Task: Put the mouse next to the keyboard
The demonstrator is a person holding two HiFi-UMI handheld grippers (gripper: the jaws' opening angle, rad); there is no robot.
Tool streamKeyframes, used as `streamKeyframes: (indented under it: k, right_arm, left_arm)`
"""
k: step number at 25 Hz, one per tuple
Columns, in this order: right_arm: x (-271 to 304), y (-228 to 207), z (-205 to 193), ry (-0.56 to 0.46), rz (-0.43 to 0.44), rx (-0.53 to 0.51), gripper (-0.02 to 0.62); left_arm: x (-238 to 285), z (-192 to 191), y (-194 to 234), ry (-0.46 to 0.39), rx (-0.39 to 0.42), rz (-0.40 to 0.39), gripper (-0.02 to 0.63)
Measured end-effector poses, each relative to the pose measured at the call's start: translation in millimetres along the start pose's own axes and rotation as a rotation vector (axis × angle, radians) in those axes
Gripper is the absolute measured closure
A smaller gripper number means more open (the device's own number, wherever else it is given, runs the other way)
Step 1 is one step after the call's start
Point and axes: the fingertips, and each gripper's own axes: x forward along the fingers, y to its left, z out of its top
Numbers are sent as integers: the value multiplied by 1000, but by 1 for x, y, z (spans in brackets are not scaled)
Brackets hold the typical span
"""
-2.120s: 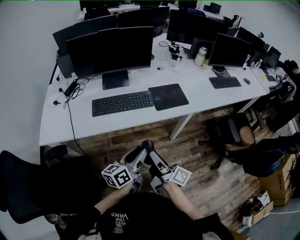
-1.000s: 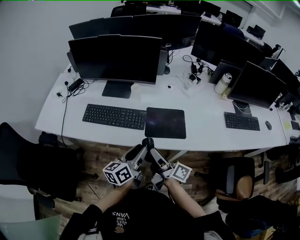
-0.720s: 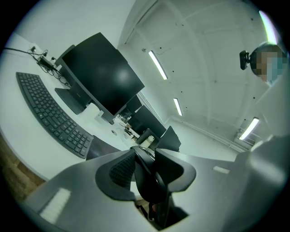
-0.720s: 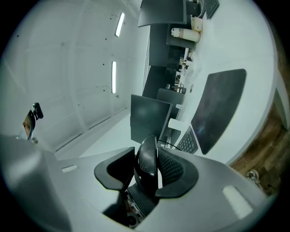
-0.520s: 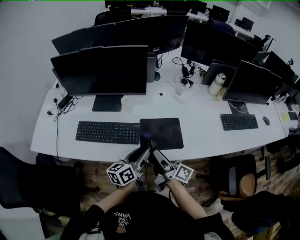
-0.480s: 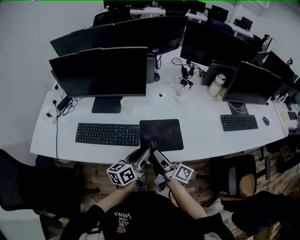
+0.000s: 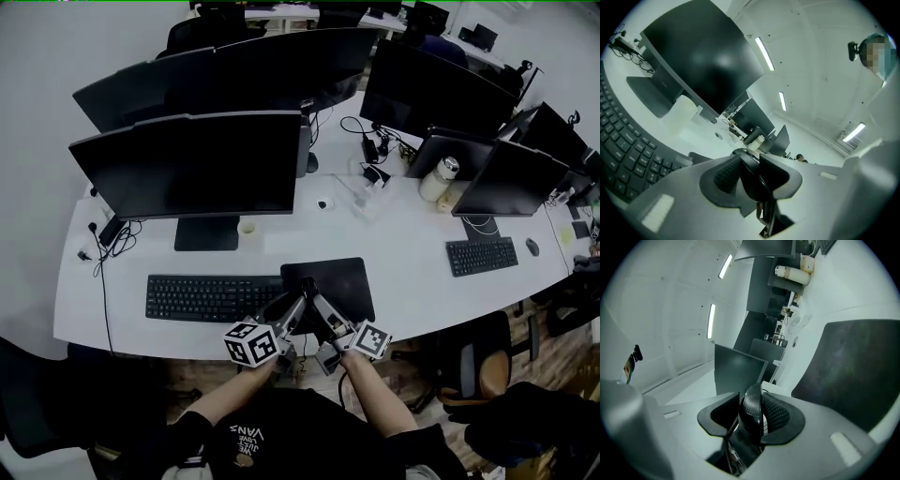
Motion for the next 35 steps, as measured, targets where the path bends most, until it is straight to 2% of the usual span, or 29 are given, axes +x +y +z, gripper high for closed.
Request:
streamKeyframes:
  k: [8,12,15,18,20,25,30,35]
  right_arm:
    - [29,-41,19,16,-38,5,433]
    - [31,-64,11,22,-79,35,433]
    - [36,-69,-1,50,-82,39,434]
    - [27,-87,-10,17,-202,148,436]
    - [25,-94,-13,-1,-243,190,437]
    - [28,-98,-8,-12,-232,120,437]
    - [27,-99,-7,-4,-288,37,437]
    - [25,-100,-5,19,-345,-89,437]
  left_arm:
    - [32,-6,37,72,-18,20,497]
    - [42,-12,49,123,-14,25,497]
    - [49,-19,52,183,24,34,509]
    - [55,-27,56,241,74,60,514]
    - [56,-32,59,261,82,68,514]
    - [53,-39,64,287,79,79,514]
    - [50,-38,66,292,97,82,514]
    - [48,-40,66,305,117,82,514]
